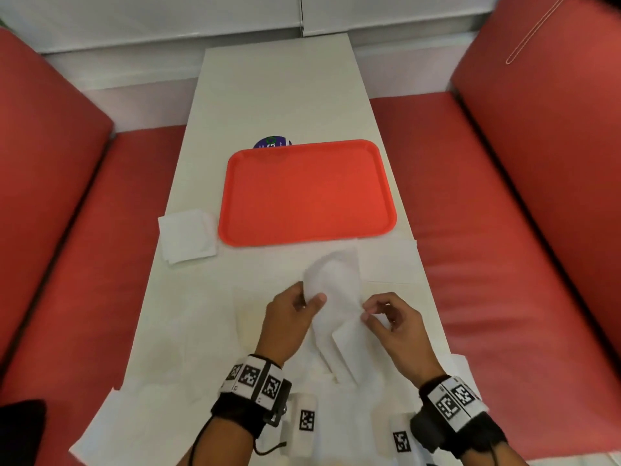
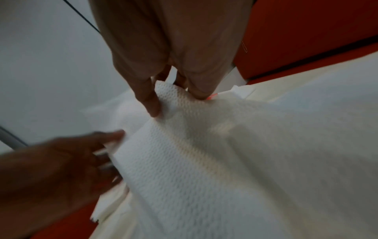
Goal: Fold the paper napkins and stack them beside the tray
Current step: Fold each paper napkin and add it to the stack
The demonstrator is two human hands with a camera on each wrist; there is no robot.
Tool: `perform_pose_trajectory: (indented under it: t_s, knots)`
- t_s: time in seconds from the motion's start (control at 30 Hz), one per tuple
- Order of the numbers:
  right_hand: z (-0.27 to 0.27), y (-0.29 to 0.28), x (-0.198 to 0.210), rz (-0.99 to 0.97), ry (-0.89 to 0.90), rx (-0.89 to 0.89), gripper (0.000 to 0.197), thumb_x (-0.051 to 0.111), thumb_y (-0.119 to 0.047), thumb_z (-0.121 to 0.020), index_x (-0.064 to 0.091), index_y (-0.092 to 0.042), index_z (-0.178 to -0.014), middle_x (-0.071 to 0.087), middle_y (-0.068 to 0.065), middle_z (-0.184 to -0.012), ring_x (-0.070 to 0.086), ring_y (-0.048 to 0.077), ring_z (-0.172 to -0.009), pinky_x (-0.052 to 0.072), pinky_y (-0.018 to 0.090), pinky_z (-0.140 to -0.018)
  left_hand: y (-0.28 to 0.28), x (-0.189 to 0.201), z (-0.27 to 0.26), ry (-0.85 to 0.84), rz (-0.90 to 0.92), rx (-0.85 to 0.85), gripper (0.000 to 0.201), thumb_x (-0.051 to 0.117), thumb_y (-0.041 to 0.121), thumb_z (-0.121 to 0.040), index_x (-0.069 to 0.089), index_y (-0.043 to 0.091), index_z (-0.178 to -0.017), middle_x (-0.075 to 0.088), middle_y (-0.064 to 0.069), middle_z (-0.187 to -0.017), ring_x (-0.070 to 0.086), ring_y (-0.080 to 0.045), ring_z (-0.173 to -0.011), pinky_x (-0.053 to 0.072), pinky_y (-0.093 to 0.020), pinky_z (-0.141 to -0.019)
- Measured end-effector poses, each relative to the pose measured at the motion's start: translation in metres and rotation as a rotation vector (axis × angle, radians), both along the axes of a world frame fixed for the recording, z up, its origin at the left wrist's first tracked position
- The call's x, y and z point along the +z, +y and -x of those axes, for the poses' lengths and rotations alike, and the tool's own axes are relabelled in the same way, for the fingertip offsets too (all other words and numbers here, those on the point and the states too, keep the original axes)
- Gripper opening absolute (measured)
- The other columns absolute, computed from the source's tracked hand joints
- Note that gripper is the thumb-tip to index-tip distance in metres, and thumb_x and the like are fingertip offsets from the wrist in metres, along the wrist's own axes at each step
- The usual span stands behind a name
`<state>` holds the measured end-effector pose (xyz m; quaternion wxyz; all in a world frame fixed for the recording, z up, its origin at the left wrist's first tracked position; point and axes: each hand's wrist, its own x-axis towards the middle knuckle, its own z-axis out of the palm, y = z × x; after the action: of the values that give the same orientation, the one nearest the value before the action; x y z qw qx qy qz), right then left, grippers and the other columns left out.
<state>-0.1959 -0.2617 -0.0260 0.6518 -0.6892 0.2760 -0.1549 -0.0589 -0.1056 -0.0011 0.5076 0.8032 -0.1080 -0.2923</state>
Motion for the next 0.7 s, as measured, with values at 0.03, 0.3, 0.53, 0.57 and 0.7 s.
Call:
perform_pose_trajectory:
  t_s: [0.03,0.3,0.53,0.57,0.7]
  knots:
    - [-0.002,0.0,-0.004,-0.005,0.009,-0.003,0.016,0.071,0.003,-0.087,0.066,-0.011,-0.093,0.071,-0.004,-0.094,0.065,0.011,-0.089,0.048,0.016,-0.084,0.001,0.004,-0.001,-0.045,0.007,0.054,0.01,0.07,0.032,-0.094,0.072,0.024,-0.101,0.078,0.004,-0.097,0.073,-0.014,-0.094,0.058,-0.047,-0.09]
    - [-0.023,0.005,-0.01,0.25,0.093,0.024,0.046,0.073,0.0,-0.08,0.06,-0.035,-0.107,0.061,-0.004,-0.112,0.057,0.001,-0.11,0.045,0.03,-0.102,0.025,0.068,-0.011,-0.261,0.136,0.129,0.004,0.062,0.04,-0.098,0.066,0.038,-0.097,0.075,-0.004,-0.092,0.07,-0.02,-0.085,0.057,-0.036,-0.075]
    - [-0.037,0.019,0.093,-0.329,-0.076,0.249,0.028,0.07,-0.021,-0.091,0.07,-0.014,-0.119,0.075,-0.001,-0.116,0.071,0.017,-0.107,0.058,0.03,-0.089,0.028,0.089,-0.012,0.193,0.306,0.011,0.028,0.063,0.021,-0.096,0.071,0.011,-0.121,0.076,-0.007,-0.116,0.072,-0.027,-0.108,0.058,-0.045,-0.091]
    - [-0.038,0.02,0.098,-0.33,-0.07,0.209,0.027,0.072,-0.016,-0.089,0.071,-0.011,-0.116,0.076,0.0,-0.112,0.073,0.019,-0.103,0.06,0.031,-0.087,0.028,0.088,-0.012,0.206,0.317,0.017,0.028,0.063,0.023,-0.096,0.071,0.01,-0.12,0.076,-0.008,-0.115,0.072,-0.026,-0.108,0.058,-0.043,-0.089]
    - [-0.034,0.018,0.102,-0.362,-0.059,0.071,0.023,0.072,-0.012,-0.088,0.073,-0.006,-0.11,0.078,0.006,-0.106,0.075,0.028,-0.096,0.061,0.04,-0.084,0.029,0.087,-0.007,0.186,0.355,0.013,0.021,0.067,0.025,-0.091,0.074,0.013,-0.107,0.076,-0.01,-0.1,0.072,-0.021,-0.091,0.057,-0.032,-0.077]
